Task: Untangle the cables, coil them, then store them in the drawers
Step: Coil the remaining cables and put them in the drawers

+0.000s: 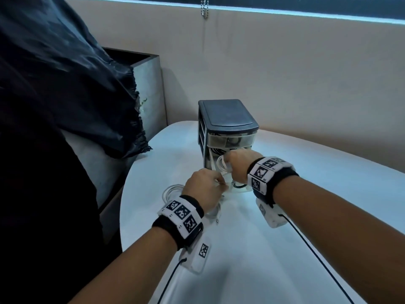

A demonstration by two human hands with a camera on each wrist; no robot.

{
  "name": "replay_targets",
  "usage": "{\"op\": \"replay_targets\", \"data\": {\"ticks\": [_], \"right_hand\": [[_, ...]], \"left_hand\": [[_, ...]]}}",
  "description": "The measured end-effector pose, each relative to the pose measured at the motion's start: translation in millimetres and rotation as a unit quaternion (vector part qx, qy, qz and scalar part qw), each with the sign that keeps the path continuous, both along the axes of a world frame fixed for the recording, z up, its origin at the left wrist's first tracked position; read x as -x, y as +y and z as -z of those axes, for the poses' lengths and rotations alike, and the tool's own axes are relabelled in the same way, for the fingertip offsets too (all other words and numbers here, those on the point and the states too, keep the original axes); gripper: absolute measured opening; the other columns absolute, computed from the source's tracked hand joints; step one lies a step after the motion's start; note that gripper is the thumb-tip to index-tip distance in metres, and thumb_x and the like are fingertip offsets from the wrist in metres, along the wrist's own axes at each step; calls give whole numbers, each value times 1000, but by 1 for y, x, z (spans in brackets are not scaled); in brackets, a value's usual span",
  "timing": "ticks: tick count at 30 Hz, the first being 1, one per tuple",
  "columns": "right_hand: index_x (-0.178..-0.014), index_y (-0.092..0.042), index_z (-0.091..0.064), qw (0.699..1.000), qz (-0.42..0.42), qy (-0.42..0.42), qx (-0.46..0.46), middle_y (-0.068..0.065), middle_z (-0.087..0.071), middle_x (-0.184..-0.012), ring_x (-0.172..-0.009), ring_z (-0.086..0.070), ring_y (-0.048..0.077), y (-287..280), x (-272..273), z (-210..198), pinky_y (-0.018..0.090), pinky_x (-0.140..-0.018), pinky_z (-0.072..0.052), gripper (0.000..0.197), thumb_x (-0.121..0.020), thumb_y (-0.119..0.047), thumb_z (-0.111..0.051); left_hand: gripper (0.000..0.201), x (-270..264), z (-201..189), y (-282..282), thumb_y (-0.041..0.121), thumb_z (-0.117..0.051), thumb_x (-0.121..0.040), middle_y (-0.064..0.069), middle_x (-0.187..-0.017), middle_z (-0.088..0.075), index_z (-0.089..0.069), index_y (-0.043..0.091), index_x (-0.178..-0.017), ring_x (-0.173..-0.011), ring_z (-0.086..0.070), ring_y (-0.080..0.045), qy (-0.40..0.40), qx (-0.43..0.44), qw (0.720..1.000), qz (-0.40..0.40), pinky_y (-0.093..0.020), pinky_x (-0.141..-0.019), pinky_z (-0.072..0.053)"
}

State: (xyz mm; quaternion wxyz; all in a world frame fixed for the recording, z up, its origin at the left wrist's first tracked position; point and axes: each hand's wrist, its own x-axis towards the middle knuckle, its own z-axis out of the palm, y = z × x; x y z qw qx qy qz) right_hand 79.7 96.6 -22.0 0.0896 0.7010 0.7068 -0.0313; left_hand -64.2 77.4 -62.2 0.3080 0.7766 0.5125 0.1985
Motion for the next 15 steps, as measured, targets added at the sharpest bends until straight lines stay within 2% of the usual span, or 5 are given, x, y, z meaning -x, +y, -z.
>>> {"op": "replay_targets", "data": {"ticks": [2,7,9,12,15], "right_hand": [[-106,-15,-59,998,6,58,-5,5,-63,-103,-90,-59,27,1,0,0,35,-76,-52,25,-82,-8,-58],[-80,-15,-68,996,9,86,-28,4,-69,-82,-74,-64,26,3,2,5,34,-65,-57,15,-80,-6,-57],[-80,-16,-68,997,11,76,-26,3,-68,-79,-72,-64,27,1,2,6,32,-60,-56,15,-79,-6,-57],[-96,-21,-70,996,11,81,-24,1,-68,-94,-84,-63,26,-4,1,-1,33,-71,-55,22,-82,-8,-58],[-116,-25,-64,993,21,105,-42,1,-64,-109,-97,-61,26,-12,-3,-10,36,-81,-53,33,-87,-14,-56]], "left_hand": [[9,1,0,1,27,-67,-90,-1,-107,-68,-74,21,-92,-95,-62,-20,-4,5,1000,0,-31,-84,-51],[8,1,0,-1,28,-66,-90,0,-108,-70,-73,25,-93,-97,-64,-21,-8,11,1000,-3,-34,-86,-52],[18,2,1,-3,25,-67,-90,1,-114,-69,-71,29,-106,-100,-65,-21,-31,18,999,-8,-35,-89,-52],[45,13,2,-4,20,-67,-89,11,-119,-66,-55,39,-129,-95,-68,-16,-95,11,995,-10,-36,-88,-55],[28,34,-1,2,26,-71,-88,17,-106,-64,-60,33,-113,-85,-65,-10,-92,-10,994,-57,-31,-83,-54]]}}
